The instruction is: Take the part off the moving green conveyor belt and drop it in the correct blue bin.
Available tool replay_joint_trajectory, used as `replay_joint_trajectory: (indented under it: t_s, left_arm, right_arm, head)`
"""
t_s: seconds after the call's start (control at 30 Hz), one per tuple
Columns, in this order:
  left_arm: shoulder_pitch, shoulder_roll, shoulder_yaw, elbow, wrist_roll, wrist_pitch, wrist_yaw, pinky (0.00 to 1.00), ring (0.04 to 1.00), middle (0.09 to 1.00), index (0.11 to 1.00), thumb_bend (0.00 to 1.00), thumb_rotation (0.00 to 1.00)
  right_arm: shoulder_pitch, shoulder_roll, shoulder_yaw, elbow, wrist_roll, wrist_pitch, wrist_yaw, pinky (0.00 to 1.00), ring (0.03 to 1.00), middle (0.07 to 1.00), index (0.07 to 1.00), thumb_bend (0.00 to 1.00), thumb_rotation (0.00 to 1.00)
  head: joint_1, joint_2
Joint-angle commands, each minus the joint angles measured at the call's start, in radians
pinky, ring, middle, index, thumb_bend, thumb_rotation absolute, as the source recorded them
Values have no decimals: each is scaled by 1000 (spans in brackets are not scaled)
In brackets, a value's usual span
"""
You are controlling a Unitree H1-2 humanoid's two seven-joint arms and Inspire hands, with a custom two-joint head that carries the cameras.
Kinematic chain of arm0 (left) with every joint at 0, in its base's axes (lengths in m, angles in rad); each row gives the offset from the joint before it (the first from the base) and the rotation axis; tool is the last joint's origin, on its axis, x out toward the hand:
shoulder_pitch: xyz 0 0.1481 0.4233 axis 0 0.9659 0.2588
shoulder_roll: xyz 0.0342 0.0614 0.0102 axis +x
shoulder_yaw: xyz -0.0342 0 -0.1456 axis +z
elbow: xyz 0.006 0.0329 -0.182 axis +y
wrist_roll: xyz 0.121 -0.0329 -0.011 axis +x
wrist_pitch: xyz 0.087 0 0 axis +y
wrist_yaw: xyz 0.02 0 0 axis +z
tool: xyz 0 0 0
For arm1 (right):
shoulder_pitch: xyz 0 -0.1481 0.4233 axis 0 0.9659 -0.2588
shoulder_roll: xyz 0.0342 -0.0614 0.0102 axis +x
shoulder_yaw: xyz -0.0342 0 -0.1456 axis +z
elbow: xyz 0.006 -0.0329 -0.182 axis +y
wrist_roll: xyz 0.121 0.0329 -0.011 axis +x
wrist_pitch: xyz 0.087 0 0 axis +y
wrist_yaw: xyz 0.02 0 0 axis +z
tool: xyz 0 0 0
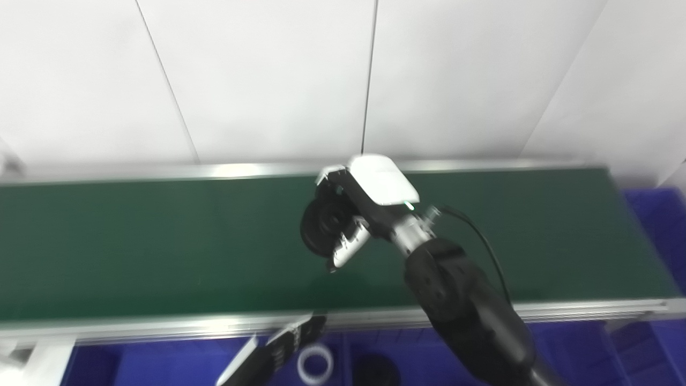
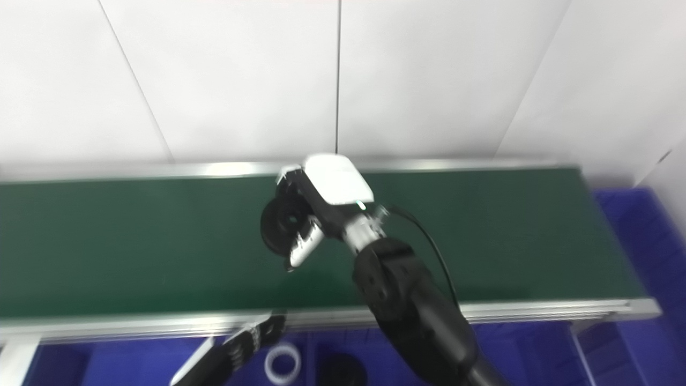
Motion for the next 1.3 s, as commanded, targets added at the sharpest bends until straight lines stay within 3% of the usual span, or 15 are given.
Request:
replay_joint_trajectory:
  t_s: [0.0, 0.13, 0.27, 0.4, 0.47, 0.63, 0.83, 0.97, 1.27]
  left_arm:
    - [-11, -6, 2, -26, -1, -33, 1, 874, 889, 914, 893, 914, 433]
    - [-10, -2, 3, -34, -10, -33, -1, 841, 878, 912, 891, 915, 426]
    - [-5, 4, 7, -46, -13, -33, -5, 857, 882, 913, 896, 906, 412]
    - [0, 7, 16, -55, -32, -33, -21, 807, 877, 916, 894, 911, 413]
    - [3, 8, 21, -63, -39, -33, -31, 794, 882, 922, 899, 906, 416]
    - [12, 7, 34, -81, -40, -33, -26, 779, 887, 925, 893, 914, 419]
    - [13, 5, 49, -102, -25, -33, -8, 833, 889, 915, 891, 906, 444]
    - [15, -4, 56, -99, -29, -32, 9, 797, 876, 905, 884, 916, 440]
    - [27, -22, 83, -106, -56, -33, 16, 794, 869, 913, 902, 869, 406]
  right_arm:
    - [34, -13, -31, -62, -20, 3, 3, 320, 396, 429, 519, 525, 0]
    - [126, -29, -89, -157, -15, -18, 13, 352, 426, 445, 518, 525, 0]
    - [206, -23, -133, -226, -24, -27, 25, 328, 405, 432, 528, 522, 0]
    - [288, -18, -170, -292, -22, -30, 38, 302, 394, 429, 525, 522, 0]
    - [331, -19, -182, -316, -12, -42, 38, 329, 414, 437, 523, 523, 0]
    - [462, -6, -186, -339, 9, -61, 19, 286, 369, 415, 525, 521, 0]
    - [602, 10, -184, -273, 12, -109, -36, 339, 410, 428, 529, 522, 0]
    - [662, 19, -170, -139, 33, -174, -120, 328, 404, 425, 533, 520, 0]
    - [658, 53, -133, 60, 30, -172, -188, 313, 397, 425, 535, 519, 0]
  head:
    - [4, 1]
    - [4, 14]
    - [2, 25]
    - [-5, 46]
    - [-6, 56]
    - [-9, 78]
    - [-4, 116]
    - [8, 125]
    - [27, 145]
